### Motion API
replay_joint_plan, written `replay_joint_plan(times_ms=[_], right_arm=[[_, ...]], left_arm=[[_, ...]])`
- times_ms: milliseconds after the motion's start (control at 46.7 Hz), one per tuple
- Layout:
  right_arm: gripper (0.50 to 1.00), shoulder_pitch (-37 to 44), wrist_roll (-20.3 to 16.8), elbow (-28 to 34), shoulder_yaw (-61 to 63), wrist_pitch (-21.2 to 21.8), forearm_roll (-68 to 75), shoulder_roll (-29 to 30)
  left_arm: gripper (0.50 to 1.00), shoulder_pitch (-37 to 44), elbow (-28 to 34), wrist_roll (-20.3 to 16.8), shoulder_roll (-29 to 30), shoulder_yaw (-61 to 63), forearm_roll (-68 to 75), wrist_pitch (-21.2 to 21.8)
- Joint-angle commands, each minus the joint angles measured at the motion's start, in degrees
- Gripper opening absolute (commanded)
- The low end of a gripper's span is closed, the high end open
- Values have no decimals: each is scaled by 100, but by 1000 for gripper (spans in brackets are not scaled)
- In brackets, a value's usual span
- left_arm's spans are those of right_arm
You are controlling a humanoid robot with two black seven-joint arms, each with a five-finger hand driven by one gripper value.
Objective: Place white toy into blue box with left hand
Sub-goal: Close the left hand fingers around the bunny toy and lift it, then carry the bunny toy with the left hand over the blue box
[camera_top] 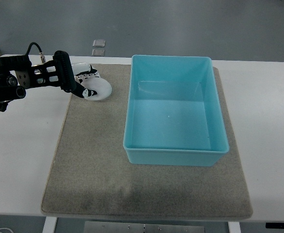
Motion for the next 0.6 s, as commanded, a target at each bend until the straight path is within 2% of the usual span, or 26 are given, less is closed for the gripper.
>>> replay_joint_plan(times_ms=[0, 236, 407, 578], right_arm=[[936, 0, -1, 0, 0, 0, 0, 0], [936, 0, -1, 0, 0, 0, 0, 0], [936, 0, -1, 0, 0, 0, -8, 0], [936, 0, -1, 0, 0, 0, 0, 0]], left_arm=[[500, -3, 39, 0, 150, -498, 1, -54], [500, 93, 30, 9, 229, -1571, -26, -89], [500, 128, -23, 1, 115, -1888, -201, -370], [500, 471, -23, 0, -359, -2310, -193, -476]])
